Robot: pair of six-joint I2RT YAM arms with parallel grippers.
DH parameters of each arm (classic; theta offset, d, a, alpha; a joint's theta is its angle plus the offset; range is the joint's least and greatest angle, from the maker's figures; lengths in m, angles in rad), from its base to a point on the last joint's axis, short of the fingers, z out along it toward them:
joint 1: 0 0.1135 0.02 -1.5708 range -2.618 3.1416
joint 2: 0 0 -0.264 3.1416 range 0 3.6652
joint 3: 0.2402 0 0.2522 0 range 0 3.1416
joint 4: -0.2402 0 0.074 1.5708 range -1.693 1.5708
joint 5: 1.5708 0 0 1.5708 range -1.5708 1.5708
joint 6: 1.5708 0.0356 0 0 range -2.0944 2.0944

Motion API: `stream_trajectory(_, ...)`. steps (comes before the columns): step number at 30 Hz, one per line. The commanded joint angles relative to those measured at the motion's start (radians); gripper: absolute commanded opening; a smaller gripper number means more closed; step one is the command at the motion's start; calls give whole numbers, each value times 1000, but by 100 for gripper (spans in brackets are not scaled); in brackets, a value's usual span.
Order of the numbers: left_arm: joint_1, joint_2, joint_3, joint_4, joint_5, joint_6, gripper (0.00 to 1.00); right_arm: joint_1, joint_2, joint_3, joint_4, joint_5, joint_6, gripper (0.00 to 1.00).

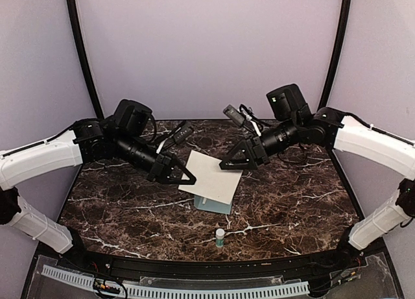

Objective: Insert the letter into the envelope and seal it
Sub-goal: Fold the letter.

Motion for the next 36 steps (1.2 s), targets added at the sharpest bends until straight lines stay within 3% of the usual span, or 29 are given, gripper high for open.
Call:
stream_trajectory(1, -1, -2, 45, -110, 60, 67, 0, 34, 27, 48, -37, -74, -46, 51)
stream_trajectory(3, -1, 4, 49, -112, 68, 68, 0, 44, 36, 43, -18, -83, -37, 42)
stream_trajectory(8, -2, 14, 51, -112, 87, 69, 0, 63, 50, 23, 46, -93, -7, 32)
stream_trajectory(11, -1, 17, 53, -110, 86, 69, 0, 67, 54, 19, 79, -106, 7, 12)
stream_trajectory(12, -1, 14, 52, -103, 77, 68, 2, 67, 51, 14, 94, -109, 13, 2)
stream_trajectory(13, -1, 11, 45, -81, 69, 59, 9, 67, 46, 6, 114, -105, 22, 0)
stream_trajectory(16, 0, -32, 12, 12, 4, 13, 23, 64, 12, -35, 207, -53, 77, 0)
stream_trajectory(18, 0, -77, -35, 118, -81, -34, 48, 58, -21, -75, 278, 19, 124, 0)
stream_trajectory(20, 0, -135, -99, 242, -205, -92, 57, 46, -59, -134, 383, 81, 188, 0)
stream_trajectory(27, 0, -313, -418, 835, -621, -379, 71, 32, -179, -351, 845, 351, 439, 0)
stream_trajectory(31, 0, -318, -465, 926, -674, -456, 74, 35, -185, -415, 1069, 438, 554, 0)
stream_trajectory(36, 0, -291, -496, 1102, -566, -520, 76, 51, -122, -414, 1224, 445, 598, 0)
